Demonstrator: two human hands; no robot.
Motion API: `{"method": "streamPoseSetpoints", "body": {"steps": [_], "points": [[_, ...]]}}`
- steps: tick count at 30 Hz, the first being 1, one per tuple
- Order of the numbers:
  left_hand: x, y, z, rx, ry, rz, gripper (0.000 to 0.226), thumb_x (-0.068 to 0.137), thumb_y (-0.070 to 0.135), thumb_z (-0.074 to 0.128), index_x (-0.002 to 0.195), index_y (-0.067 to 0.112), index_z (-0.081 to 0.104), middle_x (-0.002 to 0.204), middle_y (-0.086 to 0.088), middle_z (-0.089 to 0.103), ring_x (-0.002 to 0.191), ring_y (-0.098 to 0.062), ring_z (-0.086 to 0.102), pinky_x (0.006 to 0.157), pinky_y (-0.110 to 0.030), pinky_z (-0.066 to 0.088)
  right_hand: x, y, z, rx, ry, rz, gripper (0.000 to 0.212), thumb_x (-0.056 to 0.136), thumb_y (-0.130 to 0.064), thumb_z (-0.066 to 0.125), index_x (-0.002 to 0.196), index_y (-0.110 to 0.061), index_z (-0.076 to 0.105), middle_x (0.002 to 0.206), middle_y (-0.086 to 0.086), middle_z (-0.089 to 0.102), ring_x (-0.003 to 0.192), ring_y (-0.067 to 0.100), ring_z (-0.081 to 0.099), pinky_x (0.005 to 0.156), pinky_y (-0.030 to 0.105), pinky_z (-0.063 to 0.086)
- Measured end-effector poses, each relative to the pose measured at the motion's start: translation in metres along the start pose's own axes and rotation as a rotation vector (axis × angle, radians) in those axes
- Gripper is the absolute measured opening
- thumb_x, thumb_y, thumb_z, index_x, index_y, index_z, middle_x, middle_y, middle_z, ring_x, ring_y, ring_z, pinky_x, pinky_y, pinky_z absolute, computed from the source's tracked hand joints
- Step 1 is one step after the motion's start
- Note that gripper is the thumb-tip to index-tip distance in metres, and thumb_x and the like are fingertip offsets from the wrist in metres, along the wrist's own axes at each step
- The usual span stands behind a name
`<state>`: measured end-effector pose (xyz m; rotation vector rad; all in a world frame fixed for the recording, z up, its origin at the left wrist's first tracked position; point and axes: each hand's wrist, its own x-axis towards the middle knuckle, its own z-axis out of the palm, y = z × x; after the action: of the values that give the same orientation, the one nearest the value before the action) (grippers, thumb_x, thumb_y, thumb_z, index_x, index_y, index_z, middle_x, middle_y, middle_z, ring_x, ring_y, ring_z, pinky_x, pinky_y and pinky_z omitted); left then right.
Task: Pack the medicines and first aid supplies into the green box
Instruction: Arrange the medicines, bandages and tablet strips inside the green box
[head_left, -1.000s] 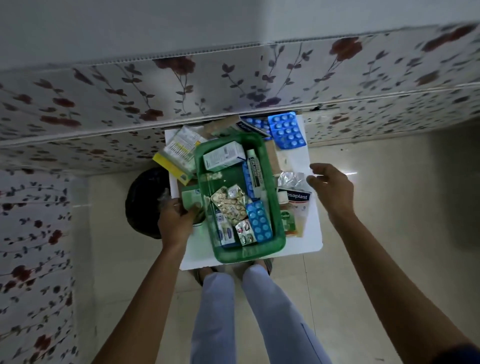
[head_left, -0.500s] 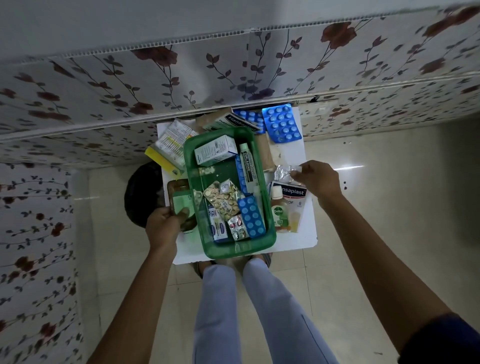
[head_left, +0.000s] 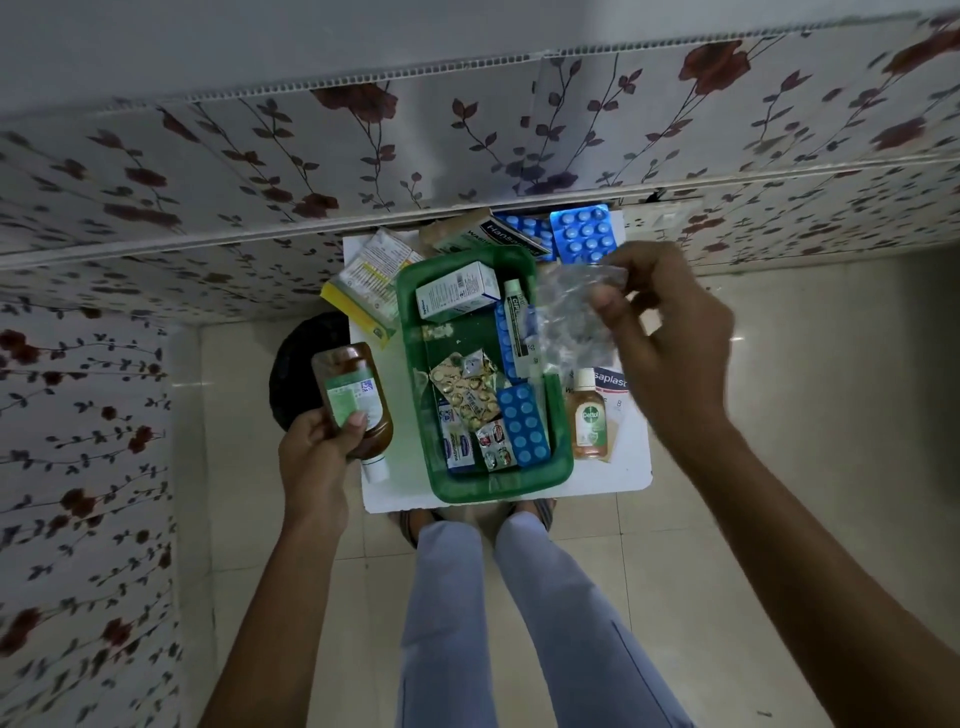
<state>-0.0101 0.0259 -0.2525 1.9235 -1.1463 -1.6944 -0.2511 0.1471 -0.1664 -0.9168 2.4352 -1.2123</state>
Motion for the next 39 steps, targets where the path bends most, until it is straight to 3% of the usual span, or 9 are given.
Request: {"method": "streamPoseSetpoints", "body": {"steps": [5, 9, 14, 17, 22, 28, 32, 35, 39], "points": [[-0.008, 0.016, -0.003, -0.031, 0.007, 0.053, 0.015, 0.080, 0.000, 0.062, 0.093, 0.008, 0.063, 0.098, -0.010, 0.067, 0.101, -0.033, 0.062, 0.096, -0.047, 0.049, -0.007, 0.000, 0.061, -0.052, -0.347, 0.055, 0.031, 0.087, -0.009, 0.059, 0.118, -0.011, 0.059, 0.085, 0.009, 0.069, 0.074, 0.023, 0.063, 0.072, 0.029, 0.050], [-0.020, 0.031, 0.001, -0.023, -0.024, 0.114, 0.026, 0.080, 0.002, 0.064, 0.106, 0.002, 0.060, 0.108, -0.018, 0.066, 0.103, -0.034, 0.063, 0.095, -0.047, 0.050, -0.009, 0.019, 0.065, -0.142, -0.197, 0.055, 0.036, 0.084, 0.000, 0.054, 0.119, -0.008, 0.058, 0.112, 0.016, 0.067, 0.096, 0.029, 0.061, 0.083, 0.032, 0.048], [-0.048, 0.032, 0.038, 0.108, -0.172, 0.236, 0.032, 0.079, 0.008, 0.067, 0.108, 0.020, 0.057, 0.090, 0.009, 0.072, 0.081, -0.005, 0.069, 0.079, -0.030, 0.057, -0.019, 0.067, 0.026, -0.181, 0.005, 0.337, 0.029, 0.086, -0.002, 0.052, 0.113, -0.011, 0.061, 0.111, 0.009, 0.067, 0.082, 0.009, 0.056, 0.075, 0.013, 0.039], [-0.056, 0.022, 0.075, 0.347, -0.227, 0.301, 0.037, 0.079, 0.022, 0.065, 0.114, 0.021, 0.056, 0.102, -0.002, 0.073, 0.092, -0.019, 0.069, 0.083, -0.033, 0.054, -0.031, 0.093, 0.014, -0.243, -0.041, 0.397, 0.026, 0.087, -0.006, 0.052, 0.111, -0.008, 0.060, 0.111, 0.011, 0.068, 0.085, 0.015, 0.059, 0.074, 0.020, 0.040], [-0.051, 0.005, 0.121, 0.689, -0.133, 0.343, 0.044, 0.088, 0.010, 0.052, 0.128, 0.000, 0.037, 0.125, -0.022, 0.055, 0.108, -0.036, 0.058, 0.080, -0.036, 0.045, -0.040, 0.129, 0.020, -0.345, -0.192, 0.464, 0.031, 0.088, -0.010, 0.053, 0.118, -0.005, 0.057, 0.116, 0.016, 0.066, 0.100, 0.029, 0.063, 0.083, 0.026, 0.044], [-0.043, 0.003, 0.122, 0.856, -0.098, 0.379, 0.084, 0.080, -0.003, 0.058, 0.145, 0.008, 0.006, 0.136, -0.024, 0.032, 0.100, -0.041, 0.057, 0.077, -0.041, 0.047, -0.036, 0.137, 0.038, -0.413, -0.271, 0.481, 0.045, 0.082, -0.017, 0.063, 0.123, -0.007, 0.049, 0.119, 0.023, 0.054, 0.107, 0.038, 0.051, 0.088, 0.041, 0.044], [-0.047, 0.002, 0.120, 0.961, -0.138, 0.399, 0.090, 0.079, 0.001, 0.061, 0.146, 0.006, 0.001, 0.145, -0.026, 0.023, 0.120, -0.042, 0.045, 0.091, -0.042, 0.046, -0.036, 0.136, 0.044, -0.439, -0.351, 0.472, 0.048, 0.077, -0.016, 0.070, 0.119, -0.007, 0.050, 0.118, 0.023, 0.052, 0.108, 0.038, 0.047, 0.087, 0.039, 0.042], [-0.060, 0.001, 0.119, 1.102, -0.076, 0.607, 0.077, 0.080, 0.011, 0.058, 0.144, 0.004, 0.015, 0.149, -0.026, 0.024, 0.135, -0.043, 0.029, 0.108, -0.047, 0.033, -0.035, 0.135, 0.046, -0.447, -0.409, 0.470, 0.039, 0.077, -0.017, 0.070, 0.112, -0.005, 0.056, 0.116, 0.023, 0.052, 0.107, 0.038, 0.047, 0.087, 0.036, 0.041], [-0.080, -0.001, 0.128, 1.073, -0.143, 1.089, 0.045, 0.078, 0.009, 0.060, 0.122, 0.006, 0.050, 0.125, -0.015, 0.058, 0.121, -0.034, 0.050, 0.101, -0.044, 0.042, -0.028, 0.134, 0.042, -0.438, -0.467, 0.509, 0.037, 0.078, -0.022, 0.070, 0.108, -0.005, 0.059, 0.114, 0.022, 0.056, 0.105, 0.036, 0.051, 0.082, 0.034, 0.042]]}}
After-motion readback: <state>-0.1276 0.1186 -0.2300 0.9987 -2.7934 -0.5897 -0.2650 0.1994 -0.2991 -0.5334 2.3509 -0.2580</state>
